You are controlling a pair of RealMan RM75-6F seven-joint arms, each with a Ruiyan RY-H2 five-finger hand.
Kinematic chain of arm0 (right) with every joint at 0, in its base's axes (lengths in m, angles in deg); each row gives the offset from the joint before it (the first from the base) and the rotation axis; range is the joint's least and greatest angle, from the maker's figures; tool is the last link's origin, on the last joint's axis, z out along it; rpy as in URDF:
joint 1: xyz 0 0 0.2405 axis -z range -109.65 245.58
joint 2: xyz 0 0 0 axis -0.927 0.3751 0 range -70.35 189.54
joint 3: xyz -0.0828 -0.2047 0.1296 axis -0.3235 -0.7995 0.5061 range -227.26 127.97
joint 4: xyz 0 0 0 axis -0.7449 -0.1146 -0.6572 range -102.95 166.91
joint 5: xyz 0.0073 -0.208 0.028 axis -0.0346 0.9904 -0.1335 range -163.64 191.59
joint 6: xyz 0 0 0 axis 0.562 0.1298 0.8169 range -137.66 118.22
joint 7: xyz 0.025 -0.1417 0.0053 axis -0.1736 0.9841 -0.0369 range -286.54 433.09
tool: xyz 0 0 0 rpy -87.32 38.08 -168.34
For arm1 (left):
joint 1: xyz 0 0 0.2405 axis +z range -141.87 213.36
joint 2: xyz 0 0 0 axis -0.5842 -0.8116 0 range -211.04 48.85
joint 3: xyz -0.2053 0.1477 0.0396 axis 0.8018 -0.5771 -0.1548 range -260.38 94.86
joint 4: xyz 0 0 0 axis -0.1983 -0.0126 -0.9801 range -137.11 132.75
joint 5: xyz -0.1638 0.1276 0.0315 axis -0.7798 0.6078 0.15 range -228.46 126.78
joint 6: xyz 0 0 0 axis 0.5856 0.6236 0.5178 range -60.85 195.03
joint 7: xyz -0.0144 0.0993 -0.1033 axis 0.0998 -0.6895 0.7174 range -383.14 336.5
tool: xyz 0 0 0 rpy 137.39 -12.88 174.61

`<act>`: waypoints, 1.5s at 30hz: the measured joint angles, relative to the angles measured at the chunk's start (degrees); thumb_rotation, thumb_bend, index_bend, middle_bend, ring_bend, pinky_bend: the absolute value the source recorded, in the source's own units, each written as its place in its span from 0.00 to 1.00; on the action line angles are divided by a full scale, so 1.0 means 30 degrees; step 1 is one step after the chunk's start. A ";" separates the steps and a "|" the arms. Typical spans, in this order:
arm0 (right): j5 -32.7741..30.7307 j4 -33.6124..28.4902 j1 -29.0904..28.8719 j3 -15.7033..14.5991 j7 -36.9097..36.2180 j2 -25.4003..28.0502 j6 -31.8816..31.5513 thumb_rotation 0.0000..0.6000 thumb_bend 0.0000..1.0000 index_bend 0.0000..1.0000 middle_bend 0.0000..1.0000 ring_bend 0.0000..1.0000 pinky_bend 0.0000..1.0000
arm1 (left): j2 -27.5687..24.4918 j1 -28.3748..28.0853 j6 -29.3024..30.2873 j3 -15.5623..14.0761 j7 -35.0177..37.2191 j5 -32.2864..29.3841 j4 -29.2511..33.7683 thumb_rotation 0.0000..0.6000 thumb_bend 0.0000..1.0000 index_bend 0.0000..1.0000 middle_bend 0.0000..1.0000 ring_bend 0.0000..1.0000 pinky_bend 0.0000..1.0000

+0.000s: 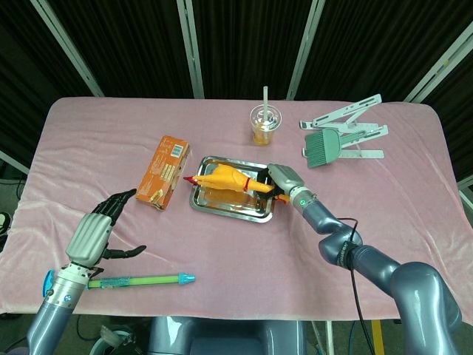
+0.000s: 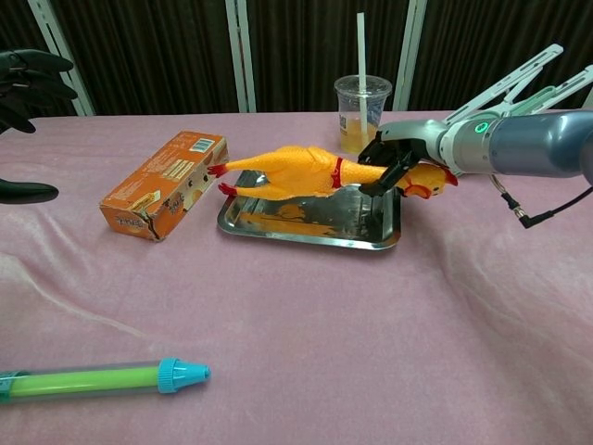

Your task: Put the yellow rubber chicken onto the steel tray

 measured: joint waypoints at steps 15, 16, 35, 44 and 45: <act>-0.0628 -0.0691 0.0188 0.0171 0.1288 0.0499 0.0289 1.00 0.07 0.25 0.33 0.23 0.41 | -0.0232 0.0382 0.0013 0.0082 -0.0369 0.0387 -0.0005 1.00 0.02 0.01 0.10 0.10 0.20; -0.0656 -0.0821 0.0248 0.0209 0.1329 0.0611 0.0195 1.00 0.07 0.25 0.33 0.23 0.41 | -0.0287 0.0400 0.0029 0.0116 -0.0395 0.0376 -0.0010 1.00 0.02 0.02 0.10 0.10 0.19; 0.0181 -0.5537 0.5957 -0.0602 0.5294 0.5746 -0.8998 1.00 0.19 0.28 0.36 0.25 0.35 | -0.2937 0.2527 0.2348 0.0710 -0.1412 -0.1277 -0.2587 1.00 0.03 0.10 0.12 0.10 0.12; 0.0336 -0.9410 1.0675 -0.2468 1.0139 0.8073 -1.4164 1.00 0.19 0.09 0.19 0.07 0.18 | -0.3059 0.4129 0.3589 -0.0271 -0.1601 -0.0565 -0.2950 1.00 0.03 0.11 0.12 0.10 0.11; 0.0371 -0.9827 1.1133 -0.2667 1.0374 0.8266 -1.4617 1.00 0.19 0.08 0.19 0.06 0.17 | -0.3054 0.4290 0.3690 -0.0445 -0.1601 -0.0365 -0.2970 1.00 0.03 0.11 0.12 0.10 0.11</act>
